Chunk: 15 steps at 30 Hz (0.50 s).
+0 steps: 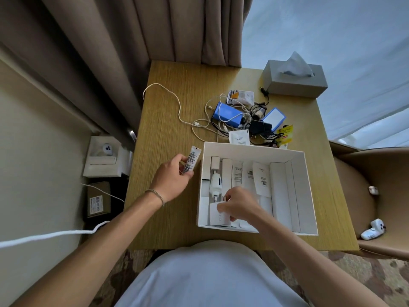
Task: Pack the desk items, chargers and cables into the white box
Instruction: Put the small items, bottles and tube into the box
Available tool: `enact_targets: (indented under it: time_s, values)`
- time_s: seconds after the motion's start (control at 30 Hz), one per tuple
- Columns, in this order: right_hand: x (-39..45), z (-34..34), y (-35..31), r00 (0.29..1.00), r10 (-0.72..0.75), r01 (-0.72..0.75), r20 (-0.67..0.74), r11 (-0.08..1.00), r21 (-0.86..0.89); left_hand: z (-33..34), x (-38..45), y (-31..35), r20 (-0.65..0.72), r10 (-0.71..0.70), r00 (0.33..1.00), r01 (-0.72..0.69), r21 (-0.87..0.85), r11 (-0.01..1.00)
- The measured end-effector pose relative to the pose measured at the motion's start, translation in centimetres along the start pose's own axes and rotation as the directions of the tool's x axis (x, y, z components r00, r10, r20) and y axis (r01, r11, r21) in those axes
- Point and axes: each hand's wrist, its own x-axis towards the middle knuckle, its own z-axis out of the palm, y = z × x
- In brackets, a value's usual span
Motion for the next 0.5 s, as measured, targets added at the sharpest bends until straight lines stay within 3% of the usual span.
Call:
enact_targets:
  time_s: [0.27, 0.5]
  values:
    - [-0.1, 1.3, -1.2, 0.995, -0.078, 0.064, -0.059, 0.976, -0.209, -0.9, -0.4, 1.1, -0.045, -0.023, 0.999, 0.021, -0.036, 0.999]
    - [0.6, 2.2, -1.4, 0.994, -0.060, 0.044, -0.089, 0.984, -0.174, -2.1, -1.2, 4.0, -0.108, 0.007, 0.994, -0.023, -0.147, 0.989]
